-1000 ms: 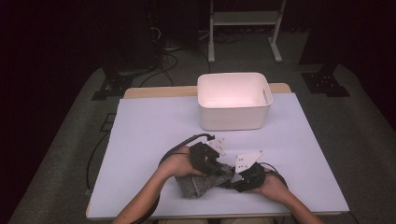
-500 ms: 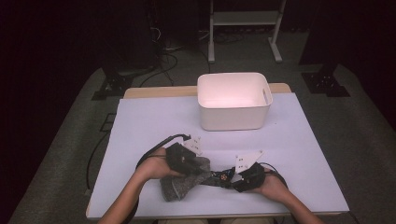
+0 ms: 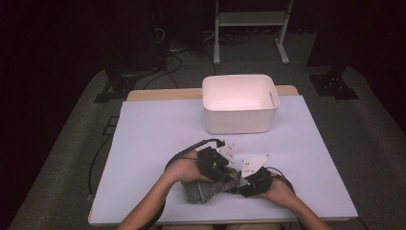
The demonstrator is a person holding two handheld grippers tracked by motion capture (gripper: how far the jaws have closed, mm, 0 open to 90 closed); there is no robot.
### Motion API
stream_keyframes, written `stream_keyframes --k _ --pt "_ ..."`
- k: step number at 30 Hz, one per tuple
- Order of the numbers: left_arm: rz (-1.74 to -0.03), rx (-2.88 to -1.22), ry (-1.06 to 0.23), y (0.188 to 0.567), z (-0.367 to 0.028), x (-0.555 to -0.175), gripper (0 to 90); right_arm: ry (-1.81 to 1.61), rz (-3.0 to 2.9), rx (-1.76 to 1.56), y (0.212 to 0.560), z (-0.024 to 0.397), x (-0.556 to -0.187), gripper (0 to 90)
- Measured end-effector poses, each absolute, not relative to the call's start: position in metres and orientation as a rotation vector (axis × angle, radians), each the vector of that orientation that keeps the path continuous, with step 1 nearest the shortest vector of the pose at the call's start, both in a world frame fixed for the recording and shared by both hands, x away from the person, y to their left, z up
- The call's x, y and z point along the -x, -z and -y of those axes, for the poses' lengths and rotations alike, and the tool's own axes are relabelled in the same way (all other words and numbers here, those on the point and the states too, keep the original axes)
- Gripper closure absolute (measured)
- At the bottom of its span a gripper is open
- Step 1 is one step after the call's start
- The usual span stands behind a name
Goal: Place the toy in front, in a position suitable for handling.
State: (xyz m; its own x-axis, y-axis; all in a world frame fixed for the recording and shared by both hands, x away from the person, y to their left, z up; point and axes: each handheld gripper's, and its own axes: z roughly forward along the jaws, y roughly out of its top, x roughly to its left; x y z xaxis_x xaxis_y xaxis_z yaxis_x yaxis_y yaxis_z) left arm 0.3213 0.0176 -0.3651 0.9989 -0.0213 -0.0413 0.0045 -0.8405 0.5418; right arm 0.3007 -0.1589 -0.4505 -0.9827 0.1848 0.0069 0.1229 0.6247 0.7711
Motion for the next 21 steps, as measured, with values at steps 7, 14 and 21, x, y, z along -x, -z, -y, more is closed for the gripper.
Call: stream_keyframes --k 7,14,21 --pt "-0.054 -2.572 0.047 0.367 -0.044 -0.324 77.8 -1.29 -2.766 -0.257 0.45 0.158 -0.3 56.8" --pt "-0.136 -2.583 0.003 0.364 -0.082 -0.322 77.1 -1.294 -2.768 -0.259 0.45 0.159 -0.3 56.7" --pt "-0.206 -2.558 0.004 0.365 -0.114 -0.322 76.9 -1.293 -2.768 -0.261 0.45 0.159 -0.301 56.7"
